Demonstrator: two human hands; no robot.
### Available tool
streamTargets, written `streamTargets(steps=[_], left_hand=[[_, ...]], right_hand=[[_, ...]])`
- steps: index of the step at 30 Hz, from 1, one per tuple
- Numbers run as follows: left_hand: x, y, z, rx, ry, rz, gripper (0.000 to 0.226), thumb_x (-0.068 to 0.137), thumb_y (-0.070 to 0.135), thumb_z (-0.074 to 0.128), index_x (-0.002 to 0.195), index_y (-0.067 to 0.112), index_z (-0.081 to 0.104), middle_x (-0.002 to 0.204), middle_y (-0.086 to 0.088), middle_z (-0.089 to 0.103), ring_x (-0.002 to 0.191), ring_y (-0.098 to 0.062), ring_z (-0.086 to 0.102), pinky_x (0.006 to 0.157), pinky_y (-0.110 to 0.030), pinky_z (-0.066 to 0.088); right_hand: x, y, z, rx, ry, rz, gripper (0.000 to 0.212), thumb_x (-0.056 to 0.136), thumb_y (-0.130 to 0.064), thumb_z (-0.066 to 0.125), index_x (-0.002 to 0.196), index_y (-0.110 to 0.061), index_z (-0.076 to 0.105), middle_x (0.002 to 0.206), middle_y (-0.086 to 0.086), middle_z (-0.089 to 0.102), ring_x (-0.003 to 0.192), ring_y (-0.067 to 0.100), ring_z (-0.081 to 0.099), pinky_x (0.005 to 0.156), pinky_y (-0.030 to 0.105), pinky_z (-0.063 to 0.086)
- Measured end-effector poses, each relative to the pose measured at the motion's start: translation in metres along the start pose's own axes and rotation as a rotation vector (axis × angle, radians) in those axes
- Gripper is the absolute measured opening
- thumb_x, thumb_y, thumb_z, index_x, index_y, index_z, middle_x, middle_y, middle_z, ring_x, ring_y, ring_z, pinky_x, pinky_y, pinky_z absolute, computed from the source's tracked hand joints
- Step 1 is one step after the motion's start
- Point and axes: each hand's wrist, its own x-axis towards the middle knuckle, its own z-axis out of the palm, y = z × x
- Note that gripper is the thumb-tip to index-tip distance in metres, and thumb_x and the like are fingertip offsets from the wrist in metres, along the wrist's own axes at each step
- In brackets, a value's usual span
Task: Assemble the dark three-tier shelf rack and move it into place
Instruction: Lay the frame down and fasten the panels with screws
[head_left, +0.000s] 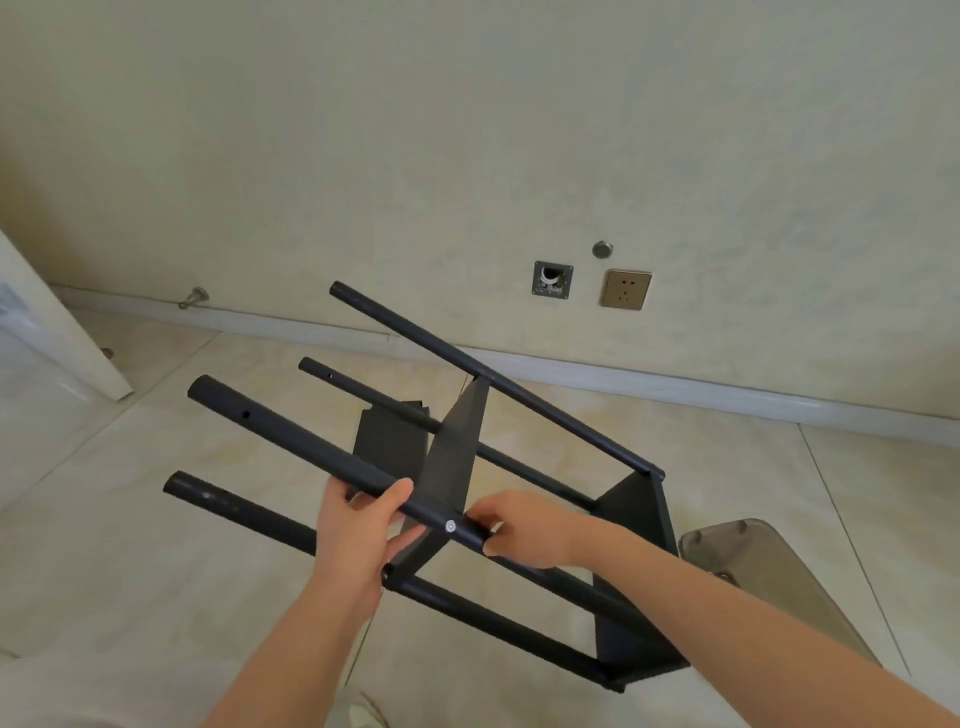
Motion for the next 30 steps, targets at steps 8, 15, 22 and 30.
streamTargets(steps=[8,15,22,30], left_hand=[[-0.010,0.077,0.009,0.184,-0.179,0.129,0.057,0.087,0.005,0.075,0.131,0.030,0.050,0.110,-0.005,0.069,0.084,-0.020,0.077,0.058,-0.031,0.061],[-0.014,0.107,0.014,0.463,-0.333,0.247,0.049,0.085,0.008,0.078,0.114,0.041,0.054,0.095,0.004,0.074,0.082,-0.011,0.075,0.059,-0.031,0.061],[-0.019,0.116,0.018,0.654,-0.435,0.316,0.055,0.087,0.003,0.075,0.121,0.040,0.051,0.092,0.010,0.077,0.087,-0.012,0.075,0.065,-0.031,0.062],[-0.015,0.121,0.022,0.784,-0.422,0.394,0.049,0.089,0.003,0.073,0.112,0.041,0.052,0.092,0.015,0.075,0.085,-0.011,0.074,0.069,-0.032,0.062]], right_hand=[[-0.021,0.003,-0.055,0.163,0.229,0.006,0.025,0.095,-0.025,0.064,0.119,-0.019,0.067,0.116,-0.002,0.070,0.101,0.008,0.064,0.093,0.022,0.048],[-0.050,0.045,-0.101,0.238,0.499,0.253,0.032,0.097,-0.030,0.059,0.127,-0.019,0.059,0.120,0.000,0.064,0.103,0.015,0.060,0.093,0.031,0.050],[-0.069,0.069,-0.124,0.391,0.666,0.409,0.059,0.100,-0.033,0.054,0.149,-0.014,0.028,0.145,0.009,0.046,0.125,0.027,0.051,0.099,0.036,0.043],[-0.077,0.076,-0.132,0.581,0.721,0.394,0.056,0.098,-0.011,0.058,0.146,-0.012,0.028,0.138,0.010,0.049,0.108,0.019,0.050,0.087,0.030,0.044]])
